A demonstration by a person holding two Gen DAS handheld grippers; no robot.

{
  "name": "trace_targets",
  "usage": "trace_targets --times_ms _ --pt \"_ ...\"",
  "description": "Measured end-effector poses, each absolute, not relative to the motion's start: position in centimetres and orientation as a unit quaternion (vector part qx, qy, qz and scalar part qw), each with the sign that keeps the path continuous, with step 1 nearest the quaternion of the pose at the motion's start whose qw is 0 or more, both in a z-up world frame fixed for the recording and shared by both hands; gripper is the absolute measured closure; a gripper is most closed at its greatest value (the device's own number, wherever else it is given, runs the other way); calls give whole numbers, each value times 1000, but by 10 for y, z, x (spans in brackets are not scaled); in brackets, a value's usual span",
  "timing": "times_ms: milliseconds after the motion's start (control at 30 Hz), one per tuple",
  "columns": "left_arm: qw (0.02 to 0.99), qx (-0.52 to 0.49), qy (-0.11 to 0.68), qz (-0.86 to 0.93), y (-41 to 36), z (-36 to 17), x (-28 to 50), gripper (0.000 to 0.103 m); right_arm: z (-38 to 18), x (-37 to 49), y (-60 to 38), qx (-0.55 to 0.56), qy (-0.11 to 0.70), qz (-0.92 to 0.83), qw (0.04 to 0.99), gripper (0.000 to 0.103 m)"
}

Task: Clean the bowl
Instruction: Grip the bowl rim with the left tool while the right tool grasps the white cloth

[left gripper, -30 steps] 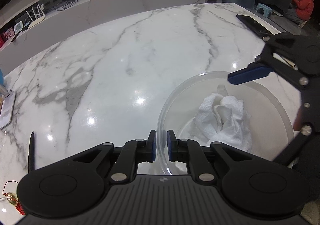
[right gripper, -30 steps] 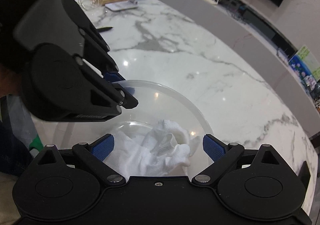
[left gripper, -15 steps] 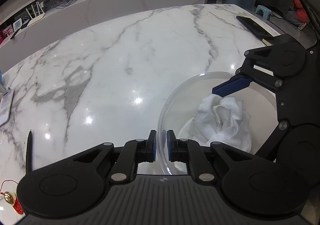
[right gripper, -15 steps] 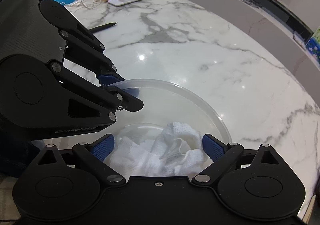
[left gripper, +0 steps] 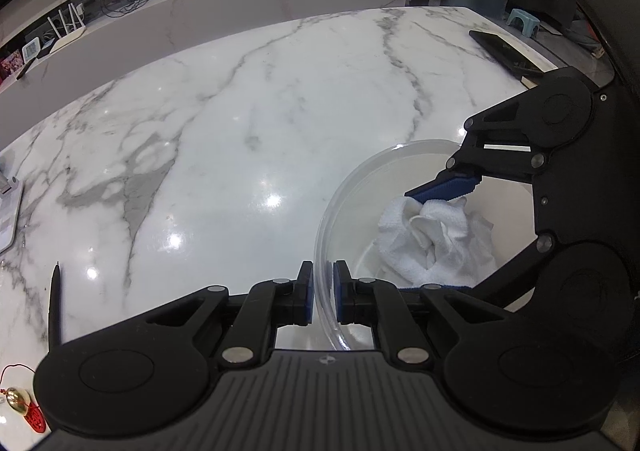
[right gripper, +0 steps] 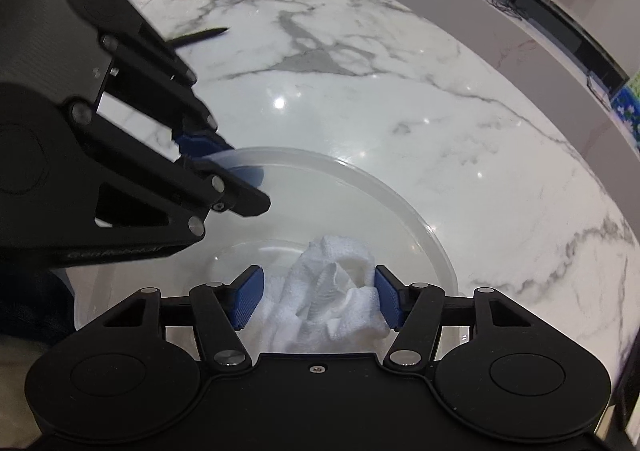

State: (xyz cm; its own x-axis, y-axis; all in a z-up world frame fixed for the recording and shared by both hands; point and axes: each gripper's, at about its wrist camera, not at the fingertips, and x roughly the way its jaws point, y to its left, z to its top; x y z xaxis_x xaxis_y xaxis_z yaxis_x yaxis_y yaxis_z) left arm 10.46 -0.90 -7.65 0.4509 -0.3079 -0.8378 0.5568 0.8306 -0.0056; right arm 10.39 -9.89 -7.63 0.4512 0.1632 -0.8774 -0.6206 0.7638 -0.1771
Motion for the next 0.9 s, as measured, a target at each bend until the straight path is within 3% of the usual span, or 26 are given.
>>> trace_targets --times_ms 733,800,900 --pt "840 143 456 -259 -11 -77 106 94 -80 98 -94 -301 517 253 760 39" --pt "839 144 456 -260 -11 -77 106 94 -81 97 -93 -303 519 257 757 45" --pt "839 148 455 -261 -11 -77 106 94 -81 95 -92 -304 521 266 752 61"
